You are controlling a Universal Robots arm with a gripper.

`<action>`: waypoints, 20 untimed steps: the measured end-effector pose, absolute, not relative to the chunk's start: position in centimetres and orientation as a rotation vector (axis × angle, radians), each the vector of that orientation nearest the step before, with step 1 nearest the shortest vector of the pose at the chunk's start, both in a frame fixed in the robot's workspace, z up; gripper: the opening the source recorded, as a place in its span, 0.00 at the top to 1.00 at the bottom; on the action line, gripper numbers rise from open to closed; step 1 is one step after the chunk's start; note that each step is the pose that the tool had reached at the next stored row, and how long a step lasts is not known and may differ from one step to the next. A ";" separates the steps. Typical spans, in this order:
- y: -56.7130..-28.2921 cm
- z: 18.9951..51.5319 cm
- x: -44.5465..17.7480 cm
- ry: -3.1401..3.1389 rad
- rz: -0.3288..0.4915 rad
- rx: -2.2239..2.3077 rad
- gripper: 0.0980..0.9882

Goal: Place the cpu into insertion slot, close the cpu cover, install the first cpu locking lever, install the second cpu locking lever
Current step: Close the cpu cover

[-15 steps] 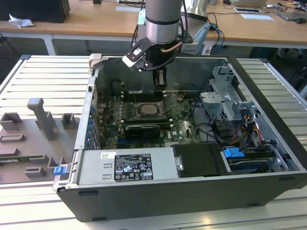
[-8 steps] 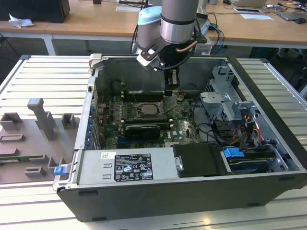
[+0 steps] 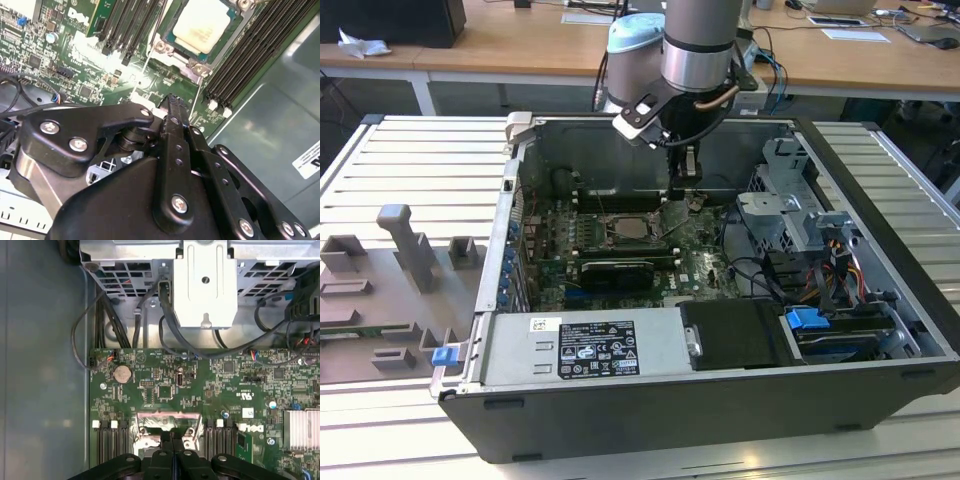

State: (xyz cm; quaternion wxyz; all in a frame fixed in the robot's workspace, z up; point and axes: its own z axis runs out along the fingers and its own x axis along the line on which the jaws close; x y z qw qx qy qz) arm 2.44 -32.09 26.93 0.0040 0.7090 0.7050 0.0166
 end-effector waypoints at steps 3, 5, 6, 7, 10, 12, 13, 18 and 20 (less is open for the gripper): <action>-32.1 26.9 2.8 2.209 0.052 2.222 0.99; -32.1 26.9 3.0 2.209 0.052 2.222 0.99; -32.1 26.9 3.1 2.209 0.052 2.222 0.99; -32.1 26.9 3.2 2.209 0.052 2.222 0.99; -32.1 26.9 3.6 2.209 0.052 2.222 0.99; -32.1 26.9 3.9 2.209 0.052 2.222 0.99; -32.1 26.8 4.1 2.209 0.051 2.221 0.99; -32.1 26.4 5.1 2.218 0.046 2.207 0.99; -32.1 26.3 5.6 2.227 0.045 2.199 0.99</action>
